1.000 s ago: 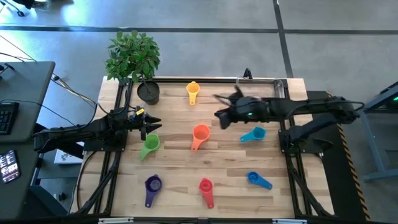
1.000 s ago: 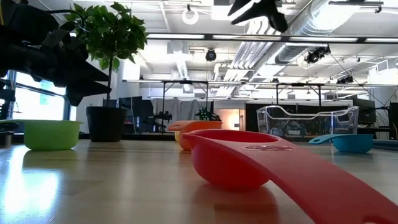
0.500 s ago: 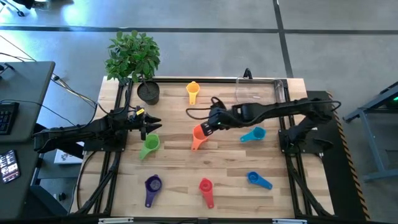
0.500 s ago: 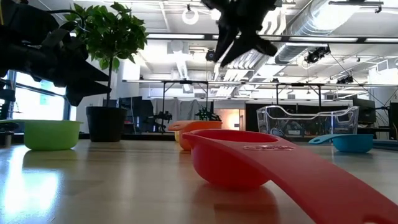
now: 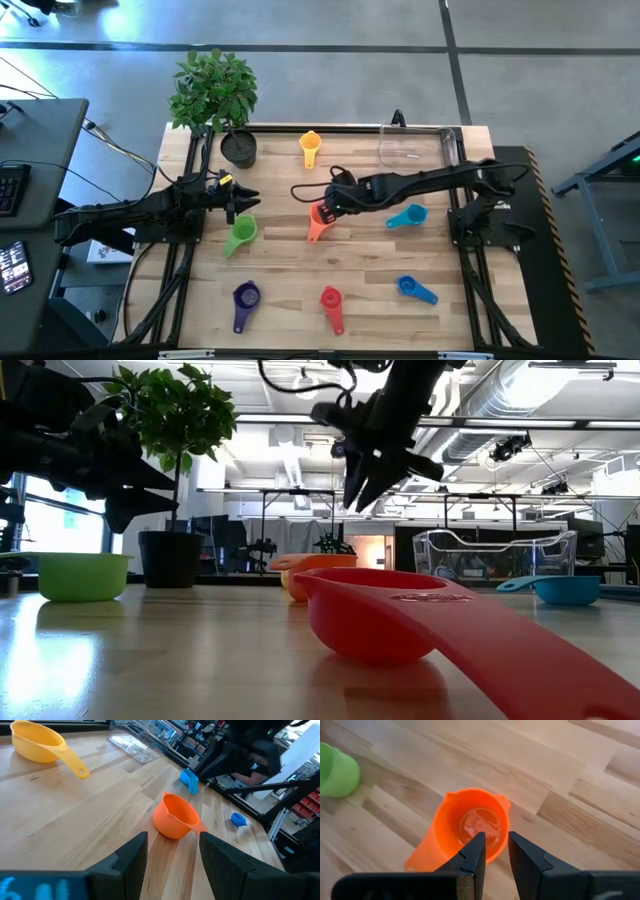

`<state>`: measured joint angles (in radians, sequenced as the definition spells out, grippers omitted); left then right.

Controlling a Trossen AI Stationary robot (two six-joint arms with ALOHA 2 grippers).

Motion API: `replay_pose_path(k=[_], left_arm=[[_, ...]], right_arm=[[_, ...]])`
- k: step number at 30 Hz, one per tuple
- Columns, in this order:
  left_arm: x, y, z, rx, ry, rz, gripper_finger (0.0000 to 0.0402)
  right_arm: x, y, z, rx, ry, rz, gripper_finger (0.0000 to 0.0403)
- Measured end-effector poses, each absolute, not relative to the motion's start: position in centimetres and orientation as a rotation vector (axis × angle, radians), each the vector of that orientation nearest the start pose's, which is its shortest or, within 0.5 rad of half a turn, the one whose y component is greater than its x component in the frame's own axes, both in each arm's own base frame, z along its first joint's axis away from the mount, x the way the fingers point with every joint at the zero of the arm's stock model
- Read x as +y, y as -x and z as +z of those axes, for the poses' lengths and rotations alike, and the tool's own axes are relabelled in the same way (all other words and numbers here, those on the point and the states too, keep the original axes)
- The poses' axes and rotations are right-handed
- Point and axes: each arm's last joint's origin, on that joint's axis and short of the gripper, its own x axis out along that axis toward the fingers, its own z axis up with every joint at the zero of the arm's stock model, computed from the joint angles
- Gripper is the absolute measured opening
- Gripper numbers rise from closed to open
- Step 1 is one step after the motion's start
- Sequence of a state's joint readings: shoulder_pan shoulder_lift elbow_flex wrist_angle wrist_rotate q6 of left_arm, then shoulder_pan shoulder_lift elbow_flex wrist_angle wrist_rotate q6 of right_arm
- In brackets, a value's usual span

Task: Nest measuring cups in basket
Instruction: Adjust the orange measuring cup

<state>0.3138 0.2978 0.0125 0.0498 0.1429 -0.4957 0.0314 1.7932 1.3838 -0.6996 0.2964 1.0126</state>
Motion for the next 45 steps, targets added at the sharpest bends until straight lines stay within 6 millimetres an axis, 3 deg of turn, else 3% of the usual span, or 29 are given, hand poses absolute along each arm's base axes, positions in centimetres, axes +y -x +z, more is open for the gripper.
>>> replay_pose_path(k=[23,41,45], left_arm=[[3.1,-10.9,14.7,0.184,0.544,0.226,0.0170],[3.1,-10.9,14.7,0.184,0.544,0.233,0.0170],[3.1,-10.9,14.7,0.184,0.544,0.233,0.0170]], right_arm=[[-0.7,-38.4,18.9,0.998,-0.719,-0.769,0.0075],[-0.9,-38.7,17.8,1.027,-0.723,-0.781,0.0075],[-1.1,-38.6,17.7,1.047,-0.741,-0.769,0.0056]])
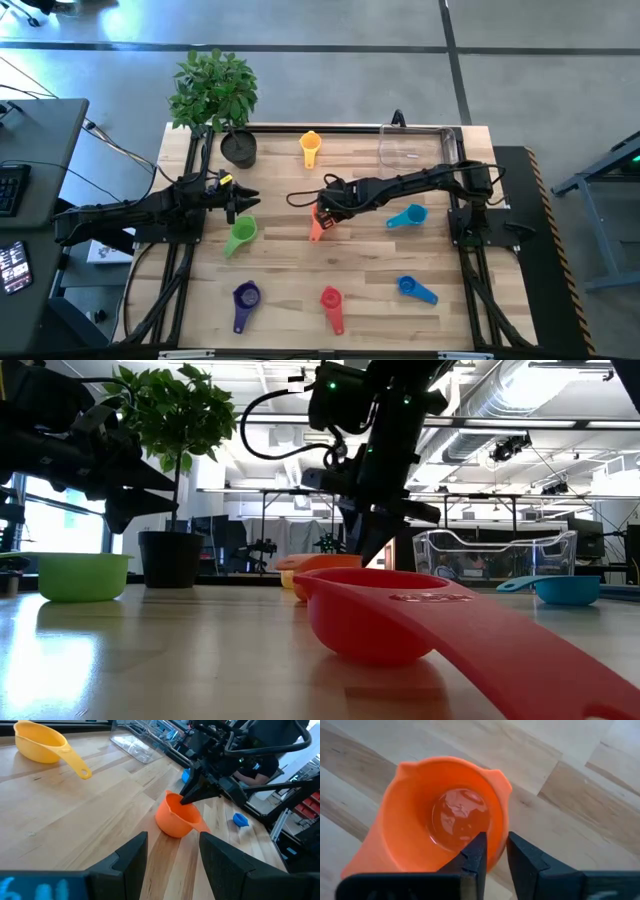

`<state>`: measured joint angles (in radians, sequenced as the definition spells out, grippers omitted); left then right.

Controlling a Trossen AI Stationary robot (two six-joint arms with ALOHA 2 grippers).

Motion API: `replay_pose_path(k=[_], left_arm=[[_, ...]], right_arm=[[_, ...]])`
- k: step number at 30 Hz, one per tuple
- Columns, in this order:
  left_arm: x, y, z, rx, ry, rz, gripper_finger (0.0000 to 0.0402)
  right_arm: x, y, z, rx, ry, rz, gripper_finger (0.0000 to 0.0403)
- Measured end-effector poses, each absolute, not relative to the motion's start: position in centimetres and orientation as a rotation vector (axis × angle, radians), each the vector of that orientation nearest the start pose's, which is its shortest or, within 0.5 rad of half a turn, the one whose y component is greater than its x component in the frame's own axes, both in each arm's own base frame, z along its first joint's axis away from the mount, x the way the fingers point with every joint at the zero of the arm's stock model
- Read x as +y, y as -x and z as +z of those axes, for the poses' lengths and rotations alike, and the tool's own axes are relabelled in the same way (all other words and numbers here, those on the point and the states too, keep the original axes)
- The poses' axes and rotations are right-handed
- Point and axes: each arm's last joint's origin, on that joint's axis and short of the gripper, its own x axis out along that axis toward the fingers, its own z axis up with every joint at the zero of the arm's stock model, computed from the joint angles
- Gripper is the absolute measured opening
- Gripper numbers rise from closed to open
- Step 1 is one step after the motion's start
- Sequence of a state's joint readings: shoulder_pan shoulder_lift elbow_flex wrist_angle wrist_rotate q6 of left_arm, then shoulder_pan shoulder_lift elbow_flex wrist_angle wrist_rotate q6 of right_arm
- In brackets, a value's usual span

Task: Nest measuring cups in basket
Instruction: Adjust the orange measuring cup

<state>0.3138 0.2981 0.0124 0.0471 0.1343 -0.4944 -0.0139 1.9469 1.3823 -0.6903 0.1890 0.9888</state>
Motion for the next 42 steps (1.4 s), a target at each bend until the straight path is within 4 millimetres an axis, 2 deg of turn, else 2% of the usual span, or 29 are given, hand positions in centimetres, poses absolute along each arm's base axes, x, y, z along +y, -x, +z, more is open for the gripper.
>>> replay_pose_path(k=[3,5,16,24,30,42], left_arm=[[3.1,-10.9,14.7,0.185,0.544,0.233,0.0170],[3.1,-10.9,14.7,0.185,0.544,0.233,0.0170],[3.1,-10.9,14.6,0.190,0.545,0.234,0.0170],[3.1,-10.9,14.6,0.190,0.545,0.234,0.0170],[3.1,-10.9,14.7,0.184,0.546,0.233,0.0170],[3.1,-10.9,14.7,0.181,0.545,0.232,0.0170]], right_arm=[[-1.3,-38.5,17.6,1.061,-0.738,-0.777,0.0017],[-1.3,-38.4,17.5,1.069,-0.729,-0.774,0.0007],[-2.0,-37.2,17.8,1.225,-0.572,-0.714,0.0004],[-3.1,-35.5,19.0,1.294,-0.460,-0.788,0.0003],[-3.8,-35.7,18.9,1.271,-0.489,-0.770,0.0002],[-3.6,-35.8,18.9,1.279,-0.529,-0.731,0.0013]])
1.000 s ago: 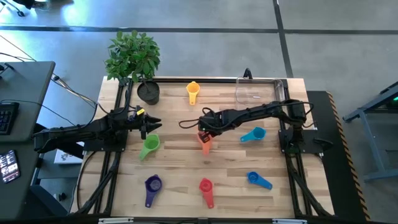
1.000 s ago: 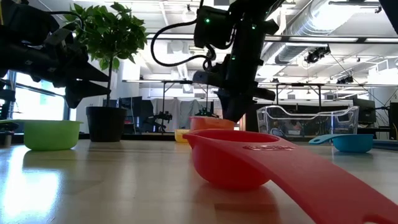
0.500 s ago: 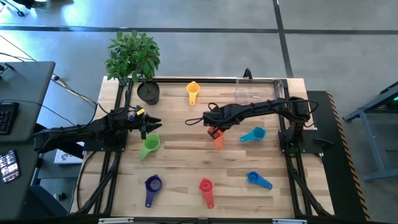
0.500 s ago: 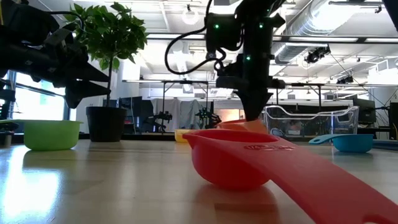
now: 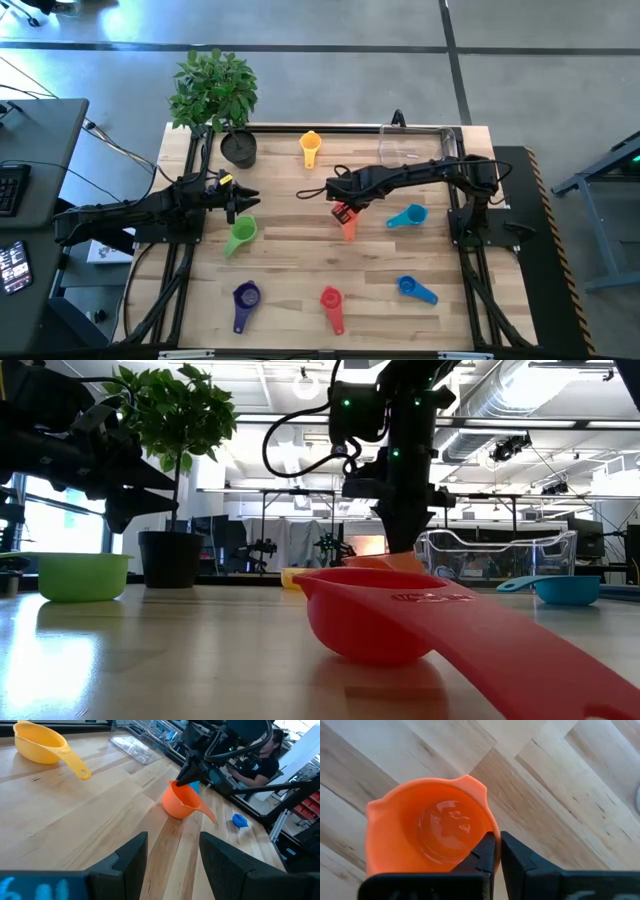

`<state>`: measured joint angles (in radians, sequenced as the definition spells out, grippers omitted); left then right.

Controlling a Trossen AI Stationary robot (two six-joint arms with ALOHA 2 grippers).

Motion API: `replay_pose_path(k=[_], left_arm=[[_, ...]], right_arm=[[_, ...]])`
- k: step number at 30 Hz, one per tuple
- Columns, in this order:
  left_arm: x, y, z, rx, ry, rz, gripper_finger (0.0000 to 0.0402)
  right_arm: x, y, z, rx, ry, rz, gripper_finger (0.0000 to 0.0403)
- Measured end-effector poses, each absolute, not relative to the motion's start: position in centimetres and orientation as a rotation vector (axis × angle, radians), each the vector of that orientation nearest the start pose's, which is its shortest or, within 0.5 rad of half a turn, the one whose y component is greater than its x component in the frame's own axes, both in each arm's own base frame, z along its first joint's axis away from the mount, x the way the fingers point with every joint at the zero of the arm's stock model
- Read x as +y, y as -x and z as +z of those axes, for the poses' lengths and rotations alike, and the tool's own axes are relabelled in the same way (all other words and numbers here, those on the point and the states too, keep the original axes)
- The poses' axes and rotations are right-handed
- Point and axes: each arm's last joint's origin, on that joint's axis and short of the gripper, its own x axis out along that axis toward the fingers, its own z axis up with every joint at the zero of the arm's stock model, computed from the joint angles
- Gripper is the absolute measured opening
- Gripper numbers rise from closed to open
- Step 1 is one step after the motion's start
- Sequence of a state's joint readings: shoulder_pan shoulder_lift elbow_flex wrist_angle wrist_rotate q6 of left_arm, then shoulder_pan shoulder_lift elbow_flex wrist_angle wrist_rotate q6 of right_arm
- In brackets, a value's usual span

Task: Nest measuring cups in basket
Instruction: Adjust the orange measuring cup, then stack the green measuring cup on the orange measuring cup

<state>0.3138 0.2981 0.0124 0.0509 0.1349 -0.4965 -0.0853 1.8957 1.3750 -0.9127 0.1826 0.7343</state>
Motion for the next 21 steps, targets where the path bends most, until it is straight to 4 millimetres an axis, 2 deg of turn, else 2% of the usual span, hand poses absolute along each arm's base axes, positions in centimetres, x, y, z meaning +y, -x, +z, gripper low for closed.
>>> replay_pose_path(k=[12,16,21], left_arm=[[3.1,-10.9,14.7,0.179,0.555,0.233,0.0170],[3.1,-10.9,14.7,0.171,0.626,0.239,0.0170],[3.1,-10.9,14.9,0.163,0.745,0.231,0.0170]], right_arm=[[-3.6,-35.8,18.8,1.282,-0.533,-0.727,0.0065],[-3.6,-35.6,19.0,1.293,-0.540,-0.755,0.0080],[-3.6,-35.7,20.4,1.310,-0.546,-0.767,0.0087]])
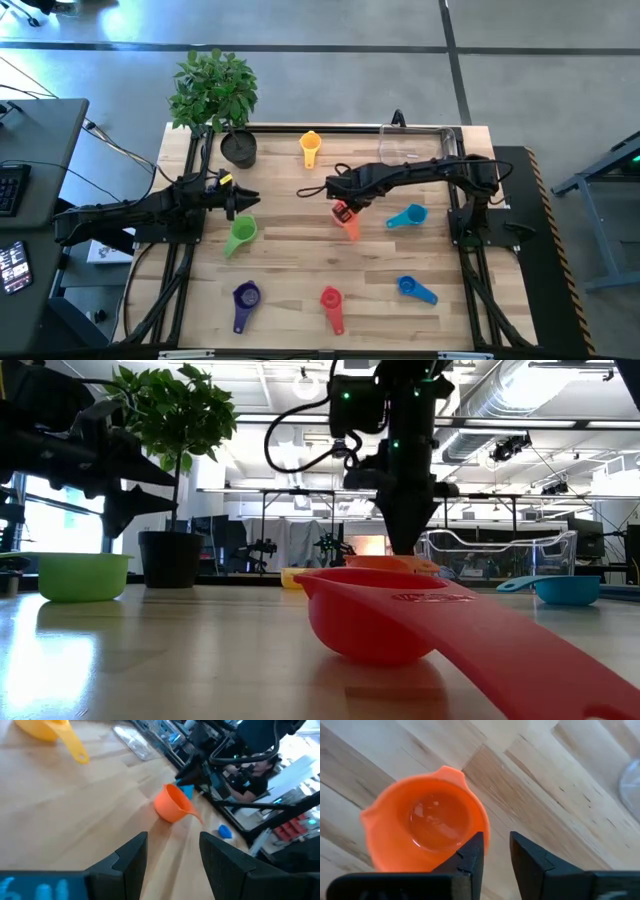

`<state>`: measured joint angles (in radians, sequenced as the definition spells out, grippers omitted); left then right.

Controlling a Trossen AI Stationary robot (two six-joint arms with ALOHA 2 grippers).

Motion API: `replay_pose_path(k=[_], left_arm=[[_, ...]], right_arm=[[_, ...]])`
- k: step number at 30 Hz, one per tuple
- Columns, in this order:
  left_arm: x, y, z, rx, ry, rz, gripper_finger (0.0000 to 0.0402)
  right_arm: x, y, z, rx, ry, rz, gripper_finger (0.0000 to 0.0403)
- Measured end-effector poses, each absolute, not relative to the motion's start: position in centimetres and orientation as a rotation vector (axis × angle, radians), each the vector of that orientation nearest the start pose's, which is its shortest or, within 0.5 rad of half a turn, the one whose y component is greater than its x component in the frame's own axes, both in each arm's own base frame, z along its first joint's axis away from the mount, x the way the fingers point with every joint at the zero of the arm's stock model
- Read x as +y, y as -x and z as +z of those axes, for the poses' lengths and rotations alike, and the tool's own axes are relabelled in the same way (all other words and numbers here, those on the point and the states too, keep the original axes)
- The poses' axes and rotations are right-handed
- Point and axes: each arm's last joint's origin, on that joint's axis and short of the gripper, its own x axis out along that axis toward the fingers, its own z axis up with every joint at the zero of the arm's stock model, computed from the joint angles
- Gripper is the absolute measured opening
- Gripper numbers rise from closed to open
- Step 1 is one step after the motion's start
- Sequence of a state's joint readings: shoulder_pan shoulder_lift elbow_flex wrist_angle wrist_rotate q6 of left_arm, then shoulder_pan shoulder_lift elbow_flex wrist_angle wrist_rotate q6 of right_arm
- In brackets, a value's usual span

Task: Nest measuring cups in basket
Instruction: Stack the green measuring cup on the orange measuring cup

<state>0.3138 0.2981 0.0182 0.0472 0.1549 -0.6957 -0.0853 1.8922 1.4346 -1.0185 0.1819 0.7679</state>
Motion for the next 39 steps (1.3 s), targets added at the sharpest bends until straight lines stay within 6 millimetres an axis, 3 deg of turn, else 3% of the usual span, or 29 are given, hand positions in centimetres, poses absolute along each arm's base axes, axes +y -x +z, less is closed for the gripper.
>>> replay_pose_path(k=[9,17,24,31,39], left_arm=[[2.8,-10.9,18.8,0.152,0.766,0.148,0.0170],[2.5,-9.6,22.7,0.297,0.763,0.238,0.0170],[2.3,-8.3,25.5,0.450,0.808,0.357,0.0170],[2.4,-8.6,24.8,0.644,0.822,0.442,0.0170],[3.0,-10.2,23.3,0.840,0.816,0.497,0.0170]], right_arm=[[-3.6,-37.1,24.4,1.216,-0.610,-0.759,0.0087],[-3.8,-37.8,29.5,1.118,-0.585,-0.734,0.0087],[-4.0,-37.1,33.6,1.099,-0.456,-0.742,0.0087],[-4.1,-35.9,36.5,1.103,-0.335,-0.757,0.0087],[-4.6,-35.3,38.1,1.111,-0.256,-0.715,0.0087]])
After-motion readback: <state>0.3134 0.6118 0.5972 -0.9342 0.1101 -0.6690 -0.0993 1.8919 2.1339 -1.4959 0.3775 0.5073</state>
